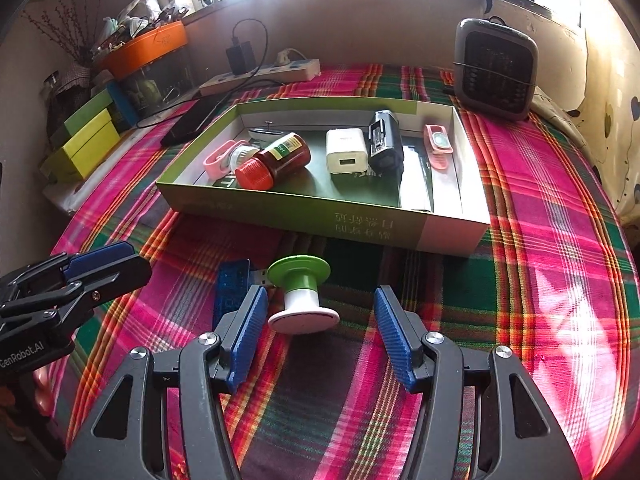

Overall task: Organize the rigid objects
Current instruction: 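Move both grippers out of the box toward the blue meter and green spool, then grasp the blue USB meter with the left gripper while the right gripper grasps the green-and-white spool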

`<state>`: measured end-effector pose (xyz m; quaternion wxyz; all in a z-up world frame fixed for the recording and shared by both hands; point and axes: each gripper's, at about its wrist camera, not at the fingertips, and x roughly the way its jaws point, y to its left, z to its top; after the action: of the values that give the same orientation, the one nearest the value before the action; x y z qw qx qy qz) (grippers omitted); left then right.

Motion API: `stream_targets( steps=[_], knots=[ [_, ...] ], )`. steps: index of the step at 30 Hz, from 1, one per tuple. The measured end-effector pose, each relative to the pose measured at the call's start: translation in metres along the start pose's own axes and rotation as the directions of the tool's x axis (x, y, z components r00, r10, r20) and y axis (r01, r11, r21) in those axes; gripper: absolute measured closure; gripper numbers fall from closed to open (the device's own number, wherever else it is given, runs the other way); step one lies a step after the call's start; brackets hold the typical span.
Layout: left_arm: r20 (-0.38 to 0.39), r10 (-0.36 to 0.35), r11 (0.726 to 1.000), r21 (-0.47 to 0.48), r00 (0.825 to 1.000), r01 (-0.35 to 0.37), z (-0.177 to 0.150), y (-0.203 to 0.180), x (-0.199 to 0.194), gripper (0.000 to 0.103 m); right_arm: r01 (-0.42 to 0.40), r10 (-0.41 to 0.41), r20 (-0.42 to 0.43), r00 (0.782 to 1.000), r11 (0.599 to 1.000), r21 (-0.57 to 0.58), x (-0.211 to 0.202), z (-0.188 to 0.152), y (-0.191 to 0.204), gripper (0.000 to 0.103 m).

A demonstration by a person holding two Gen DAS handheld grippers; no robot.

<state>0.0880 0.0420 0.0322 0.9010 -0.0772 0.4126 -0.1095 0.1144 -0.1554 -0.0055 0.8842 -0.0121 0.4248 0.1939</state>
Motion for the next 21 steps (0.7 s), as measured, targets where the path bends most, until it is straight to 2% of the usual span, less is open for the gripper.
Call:
stream_targets(
  steps=[8, 12, 18, 21],
  knots=[
    [-0.020, -0.013, 1.000, 0.000, 1.000, 0.013, -0.001, -0.002, 0.005, 0.062, 0.032, -0.032, 0.004, 0.999, 0.999, -0.009, 0.002, 0.000, 0.001, 0.047],
    [-0.032, -0.019, 1.000, 0.002, 0.999, 0.019, 0.000, -0.006, 0.008, 0.062, 0.033, -0.033, 0.009, 0.999, 0.999, -0.011, 0.001, -0.001, -0.001, 0.059],
    [-0.045, -0.018, 1.000, 0.013, 0.999, 0.019, 0.000, -0.015, 0.012, 0.062, 0.019, -0.019, 0.004, 1.000, 1.000, -0.010, 0.003, -0.002, -0.004, 0.069],
    [-0.053, -0.018, 1.000, 0.018, 0.998, 0.019, 0.000, -0.020, 0.014, 0.062, 0.007, -0.007, 0.008, 1.000, 1.000, -0.008, 0.003, -0.003, -0.006, 0.069]
  ],
)
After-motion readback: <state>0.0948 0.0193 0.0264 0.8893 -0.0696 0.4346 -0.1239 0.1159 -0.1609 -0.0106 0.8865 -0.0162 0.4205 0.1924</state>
